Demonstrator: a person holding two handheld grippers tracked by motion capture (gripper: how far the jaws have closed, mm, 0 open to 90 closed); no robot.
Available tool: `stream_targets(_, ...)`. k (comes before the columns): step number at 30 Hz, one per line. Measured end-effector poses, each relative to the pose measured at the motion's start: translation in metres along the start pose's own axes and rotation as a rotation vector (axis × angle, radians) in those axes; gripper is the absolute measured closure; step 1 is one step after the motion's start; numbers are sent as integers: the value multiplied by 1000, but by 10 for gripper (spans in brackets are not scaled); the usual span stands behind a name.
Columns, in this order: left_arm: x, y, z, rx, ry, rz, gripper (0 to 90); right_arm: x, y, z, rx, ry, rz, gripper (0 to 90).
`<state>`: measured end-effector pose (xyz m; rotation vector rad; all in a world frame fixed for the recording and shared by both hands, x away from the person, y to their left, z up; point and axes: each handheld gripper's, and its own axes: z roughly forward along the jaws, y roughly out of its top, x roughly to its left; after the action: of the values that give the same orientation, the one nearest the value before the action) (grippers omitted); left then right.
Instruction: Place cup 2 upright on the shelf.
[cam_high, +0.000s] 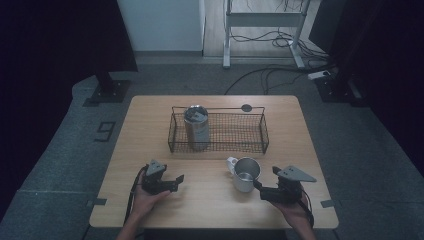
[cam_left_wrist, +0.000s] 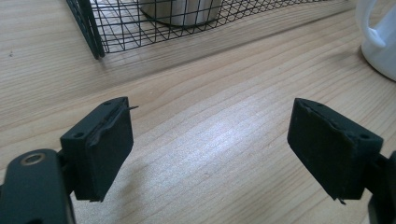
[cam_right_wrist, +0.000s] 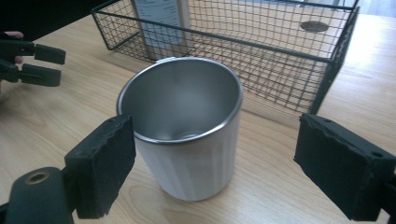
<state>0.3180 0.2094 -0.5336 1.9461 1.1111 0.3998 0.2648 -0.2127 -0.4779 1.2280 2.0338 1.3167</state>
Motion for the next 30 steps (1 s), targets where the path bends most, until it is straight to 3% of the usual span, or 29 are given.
stream_targets(13,0,-2,2,-1,-4,-8,148,11,2,14,4,33,-5,116)
stream_targets(20,1,-3,2,3,-6,-10,149,14,2,23,19,19,-6,100)
stream_targets(30,1,-4,3,16,-16,-12,151,15,-1,35,37,23,-17,13)
